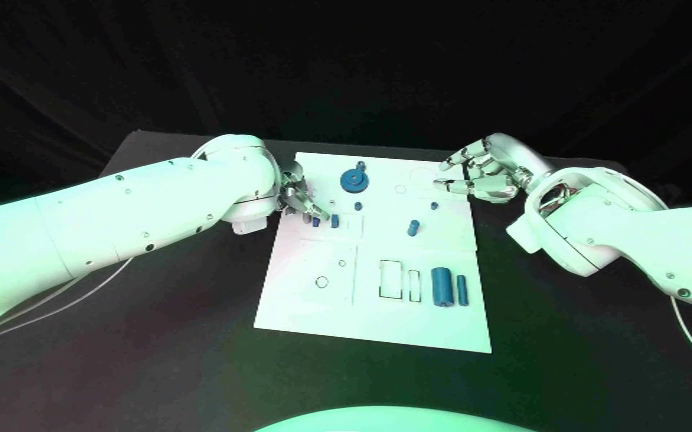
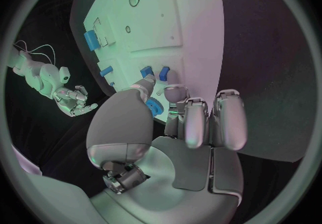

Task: Assemble the parts on the task board

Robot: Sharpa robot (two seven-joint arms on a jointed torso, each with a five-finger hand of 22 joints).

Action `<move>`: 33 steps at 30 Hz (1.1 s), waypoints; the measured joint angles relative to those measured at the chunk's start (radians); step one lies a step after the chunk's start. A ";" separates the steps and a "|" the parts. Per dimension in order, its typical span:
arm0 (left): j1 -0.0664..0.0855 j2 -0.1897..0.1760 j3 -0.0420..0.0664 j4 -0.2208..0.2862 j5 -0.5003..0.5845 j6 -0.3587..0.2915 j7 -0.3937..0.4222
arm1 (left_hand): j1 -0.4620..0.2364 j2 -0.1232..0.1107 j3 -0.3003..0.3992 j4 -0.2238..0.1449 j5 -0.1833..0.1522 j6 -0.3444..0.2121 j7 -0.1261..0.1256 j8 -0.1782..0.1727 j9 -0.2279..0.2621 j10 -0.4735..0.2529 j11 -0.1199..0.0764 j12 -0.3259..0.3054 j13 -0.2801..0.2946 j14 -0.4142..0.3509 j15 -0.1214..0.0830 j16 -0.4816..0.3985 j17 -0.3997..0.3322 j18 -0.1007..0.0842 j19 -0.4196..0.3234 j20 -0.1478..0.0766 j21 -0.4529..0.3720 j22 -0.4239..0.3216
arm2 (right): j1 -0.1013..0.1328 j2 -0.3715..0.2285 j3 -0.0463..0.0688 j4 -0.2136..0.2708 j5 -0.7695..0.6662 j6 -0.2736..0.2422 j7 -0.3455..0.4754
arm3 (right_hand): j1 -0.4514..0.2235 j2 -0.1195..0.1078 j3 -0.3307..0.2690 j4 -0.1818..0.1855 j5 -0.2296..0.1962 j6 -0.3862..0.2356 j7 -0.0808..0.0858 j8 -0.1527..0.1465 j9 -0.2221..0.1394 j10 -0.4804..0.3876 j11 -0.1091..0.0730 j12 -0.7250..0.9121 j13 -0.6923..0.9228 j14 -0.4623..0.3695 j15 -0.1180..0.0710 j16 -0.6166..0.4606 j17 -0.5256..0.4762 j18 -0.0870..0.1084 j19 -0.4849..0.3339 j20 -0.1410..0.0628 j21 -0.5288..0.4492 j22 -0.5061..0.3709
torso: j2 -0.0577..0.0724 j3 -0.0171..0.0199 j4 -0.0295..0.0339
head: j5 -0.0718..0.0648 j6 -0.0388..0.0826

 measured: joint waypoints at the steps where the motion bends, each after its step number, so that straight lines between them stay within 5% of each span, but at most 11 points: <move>1: 0.000 -0.003 0.002 0.004 0.001 -0.006 0.001 | 0.005 0.005 -0.006 0.006 0.000 -0.004 0.004 -0.004 0.000 -0.006 0.001 -0.005 -0.004 0.000 0.000 0.000 0.000 0.000 0.000 0.000 0.000 -0.003 | 0.000 0.000 0.000 0.000 0.000 0.000 0.000 | 0.000 0.000 0.000 0.000 0.000 0.000 0.000 0.000 0.000 -0.004 0.002 0.000 -0.001 0.000 0.000 -0.004 0.000 0.000 0.000 0.000 0.000 -0.002 | 0.000 0.0000 0.0000 | 0.000 0.000; 5: 0.001 -0.020 0.013 0.020 0.009 -0.053 0.013 | 0.008 0.008 -0.055 0.029 0.000 -0.029 0.018 -0.015 0.000 -0.048 0.011 -0.056 -0.054 0.000 0.000 0.000 0.000 0.000 -0.019 -0.004 -0.033 -0.050 | 0.000 0.000 0.000 -0.002 0.000 -0.001 0.001 | 0.000 0.000 0.000 0.000 0.000 0.000 0.000 0.000 -0.001 -0.004 0.003 -0.004 -0.003 0.000 0.000 -0.006 0.000 0.000 -0.007 0.000 -0.006 -0.006 | 0.000 0.0003 0.0003 | -0.001 0.003; 8: 0.002 -0.033 0.017 0.030 0.021 -0.112 0.036 | 0.035 0.008 -0.115 0.058 0.000 -0.084 0.040 -0.036 -0.004 -0.127 0.031 -0.139 -0.140 0.000 0.016 -0.024 0.000 0.002 -0.076 0.004 -0.116 -0.170 | 0.000 0.000 0.000 -0.002 0.000 -0.002 0.001 | 0.000 0.000 -0.003 0.003 0.000 0.000 0.000 0.000 -0.001 -0.004 0.003 -0.004 -0.006 0.000 0.000 -0.007 0.000 0.000 -0.007 0.000 -0.012 -0.010 | 0.000 0.0001 0.0005 | -0.003 0.005; 14: 0.002 -0.038 0.016 0.033 0.047 -0.248 0.140 | 0.157 0.013 -0.177 0.060 0.002 -0.209 0.106 -0.085 -0.045 -0.310 0.094 -0.229 -0.216 -0.026 0.074 -0.172 -0.014 0.091 -0.299 0.050 -0.467 -0.614 | 0.000 -0.003 0.000 -0.003 0.000 -0.004 0.001 | 0.000 0.000 -0.004 0.005 0.000 0.000 0.000 0.000 -0.002 -0.035 0.003 -0.031 -0.030 0.000 0.000 -0.023 0.000 0.015 -0.023 0.000 -0.044 -0.032 | 0.000 0.0004 0.0013 | -0.011 0.010; 16: 0.002 -0.031 0.008 0.033 0.049 -0.285 0.186 | 0.246 0.017 -0.163 0.038 0.002 -0.244 0.133 -0.108 -0.076 -0.403 0.120 -0.288 -0.258 -0.074 0.098 -0.239 -0.056 0.094 -0.353 0.074 -0.578 -0.707 | 0.000 -0.004 0.000 -0.004 0.000 -0.005 0.001 | 0.000 0.000 -0.004 0.010 0.000 0.000 0.000 0.005 -0.002 -0.062 0.003 -0.061 -0.060 0.000 0.000 -0.034 0.000 0.016 -0.037 0.001 -0.064 -0.047 | 0.000 0.0004 0.0019 | -0.013 0.011; 18: -0.001 -0.018 0.001 0.032 0.048 -0.320 0.241 | 0.324 0.019 -0.145 0.012 0.002 -0.254 0.143 -0.128 -0.108 -0.442 0.131 -0.333 -0.303 -0.097 0.110 -0.265 -0.074 0.094 -0.356 0.085 -0.630 -0.747 | -0.001 -0.004 0.000 -0.004 0.000 -0.005 0.002 | 0.000 0.000 -0.004 0.010 0.000 0.000 0.000 0.008 -0.003 -0.092 0.003 -0.098 -0.097 0.000 0.000 -0.046 0.000 0.016 -0.045 0.002 -0.087 -0.064 | 0.000 -0.0003 0.0020 | -0.015 0.013; 21: -0.012 0.002 -0.006 0.030 0.029 -0.356 0.317 | 0.420 0.017 -0.100 -0.025 0.002 -0.245 0.136 -0.154 -0.158 -0.449 0.132 -0.391 -0.370 -0.233 0.105 -0.540 -0.302 0.094 -0.336 0.088 -0.667 -0.777 | -0.001 -0.003 0.000 -0.005 0.001 -0.005 0.003 | 0.000 0.000 -0.001 0.012 0.004 0.000 0.000 0.008 -0.004 -0.119 0.003 -0.139 -0.139 0.000 0.000 -0.054 0.000 0.026 -0.052 -0.002 -0.110 -0.081 | 0.000 -0.0010 0.0014 | -0.016 0.014; 23: -0.018 0.013 -0.012 0.025 0.005 -0.368 0.356 | 0.449 0.001 -0.078 -0.034 0.002 -0.223 0.130 -0.173 -0.192 -0.438 0.125 -0.423 -0.413 -0.242 0.102 -0.596 -0.361 0.094 -0.323 0.082 -0.680 -0.788 | -0.002 -0.003 0.000 -0.005 0.001 -0.005 0.005 | 0.000 0.000 -0.001 0.012 0.004 0.000 0.000 0.008 -0.004 -0.123 0.001 -0.146 -0.149 0.000 0.000 -0.057 0.000 0.031 -0.054 0.000 -0.113 -0.084 | 0.000 -0.0009 0.0007 | -0.016 0.015; 27: -0.026 0.039 -0.025 0.006 -0.080 -0.381 0.421 | 0.471 -0.021 -0.052 -0.041 0.002 -0.180 0.120 -0.210 -0.259 -0.416 0.122 -0.476 -0.492 -0.242 0.102 -0.640 -0.433 0.094 -0.303 0.079 -0.705 -0.807 | -0.004 -0.003 0.000 -0.005 0.002 -0.005 0.008 | 0.004 0.004 -0.002 0.013 0.004 -0.008 0.000 0.008 -0.006 -0.151 0.003 -0.188 -0.189 0.000 0.000 -0.070 0.001 0.031 -0.065 0.000 -0.139 -0.100 | 0.000 -0.0007 0.0002 | -0.019 0.018; 33: -0.041 0.072 -0.032 -0.026 -0.205 -0.380 0.466 | 0.474 -0.024 -0.044 -0.041 0.002 -0.152 0.113 -0.234 -0.306 -0.405 0.120 -0.499 -0.544 -0.182 0.095 -0.551 -0.395 0.094 -0.273 0.073 -0.706 -0.811 | -0.005 0.000 0.000 -0.006 0.008 -0.005 0.014 | 0.015 0.004 -0.001 0.022 0.004 -0.016 -0.001 0.008 -0.007 -0.212 -0.002 -0.266 -0.272 0.000 0.000 -0.104 -0.026 0.034 -0.094 0.000 -0.202 -0.145 | 0.001 -0.0004 -0.0001 | -0.022 0.025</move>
